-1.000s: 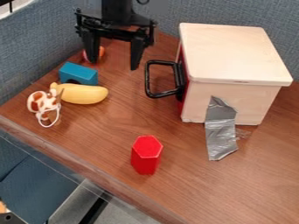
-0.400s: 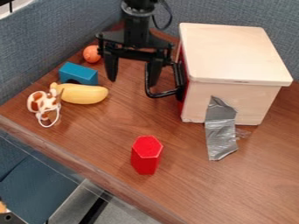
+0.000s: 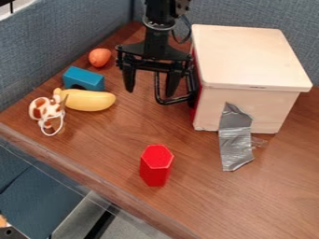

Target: Open the drawer

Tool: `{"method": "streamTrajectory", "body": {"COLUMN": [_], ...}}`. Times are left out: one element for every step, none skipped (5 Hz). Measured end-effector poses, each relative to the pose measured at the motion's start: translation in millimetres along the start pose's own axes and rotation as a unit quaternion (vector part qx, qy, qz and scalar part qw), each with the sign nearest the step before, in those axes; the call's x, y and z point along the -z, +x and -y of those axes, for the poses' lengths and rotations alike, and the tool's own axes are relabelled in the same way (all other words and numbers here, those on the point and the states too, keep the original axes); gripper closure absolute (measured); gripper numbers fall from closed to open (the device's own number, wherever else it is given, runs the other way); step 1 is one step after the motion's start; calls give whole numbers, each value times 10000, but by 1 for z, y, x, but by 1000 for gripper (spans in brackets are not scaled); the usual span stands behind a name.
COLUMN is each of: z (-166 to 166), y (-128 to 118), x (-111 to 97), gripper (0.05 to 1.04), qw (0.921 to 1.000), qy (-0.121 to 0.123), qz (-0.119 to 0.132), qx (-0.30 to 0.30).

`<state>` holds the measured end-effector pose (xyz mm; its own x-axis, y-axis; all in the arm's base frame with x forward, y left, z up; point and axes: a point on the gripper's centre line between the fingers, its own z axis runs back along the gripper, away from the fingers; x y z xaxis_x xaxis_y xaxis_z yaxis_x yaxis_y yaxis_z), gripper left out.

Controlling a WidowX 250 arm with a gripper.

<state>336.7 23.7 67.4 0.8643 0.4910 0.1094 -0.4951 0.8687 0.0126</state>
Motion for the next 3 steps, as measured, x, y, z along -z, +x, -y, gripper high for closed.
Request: {"method": "streamTrajectory", "body": {"z": [-7,-11,-13], "y": [16,29,33], "x": [5,5,15], "gripper": [83,83,83], "qw": [9997,9992,9989], "qy": [-45,-68,-46], "qz": [-58,-77,-130], "qx": [-229,-377,-445]}}
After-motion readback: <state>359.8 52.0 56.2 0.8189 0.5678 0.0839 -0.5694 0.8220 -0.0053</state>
